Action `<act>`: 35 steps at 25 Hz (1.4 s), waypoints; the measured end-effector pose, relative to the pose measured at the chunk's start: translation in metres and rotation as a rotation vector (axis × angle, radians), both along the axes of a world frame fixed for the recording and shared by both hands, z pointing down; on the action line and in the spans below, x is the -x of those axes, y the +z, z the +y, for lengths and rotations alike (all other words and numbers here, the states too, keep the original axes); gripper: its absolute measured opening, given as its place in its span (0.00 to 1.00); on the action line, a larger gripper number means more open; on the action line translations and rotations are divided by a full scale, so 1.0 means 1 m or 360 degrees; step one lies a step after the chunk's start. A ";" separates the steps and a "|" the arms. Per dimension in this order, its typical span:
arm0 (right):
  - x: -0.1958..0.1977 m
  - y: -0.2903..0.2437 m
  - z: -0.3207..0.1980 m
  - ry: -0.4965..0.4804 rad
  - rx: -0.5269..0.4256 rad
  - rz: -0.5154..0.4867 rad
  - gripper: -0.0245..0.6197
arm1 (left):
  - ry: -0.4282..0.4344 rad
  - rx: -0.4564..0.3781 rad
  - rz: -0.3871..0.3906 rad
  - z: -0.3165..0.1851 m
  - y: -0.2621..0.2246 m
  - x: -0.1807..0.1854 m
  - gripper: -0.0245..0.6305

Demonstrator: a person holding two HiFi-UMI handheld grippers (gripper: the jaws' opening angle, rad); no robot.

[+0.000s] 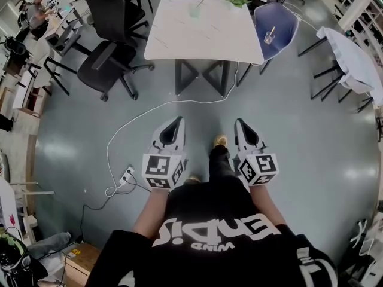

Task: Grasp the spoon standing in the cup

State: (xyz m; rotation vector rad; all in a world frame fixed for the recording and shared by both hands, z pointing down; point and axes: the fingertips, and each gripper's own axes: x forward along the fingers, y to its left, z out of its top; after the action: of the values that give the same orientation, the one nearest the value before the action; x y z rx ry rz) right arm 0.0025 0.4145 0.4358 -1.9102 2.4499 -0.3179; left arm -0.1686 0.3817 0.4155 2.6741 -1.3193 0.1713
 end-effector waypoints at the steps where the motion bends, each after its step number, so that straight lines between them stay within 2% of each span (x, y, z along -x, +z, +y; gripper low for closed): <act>1: 0.001 0.002 -0.004 -0.0005 0.0005 0.0001 0.06 | -0.0004 0.0001 -0.0001 -0.004 0.001 0.000 0.06; 19: -0.033 0.019 -0.083 0.0019 0.0051 -0.0024 0.06 | 0.0018 0.0051 -0.0028 -0.088 0.020 -0.032 0.06; 35: -0.066 -0.003 -0.210 -0.0046 0.0051 -0.0069 0.06 | -0.0031 0.0101 -0.0029 -0.207 0.005 -0.066 0.06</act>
State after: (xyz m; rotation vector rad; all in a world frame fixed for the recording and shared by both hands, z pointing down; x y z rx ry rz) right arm 0.0687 0.2042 0.4328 -1.8601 2.4618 -0.3973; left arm -0.1030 0.1747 0.4208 2.6122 -1.3216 0.2314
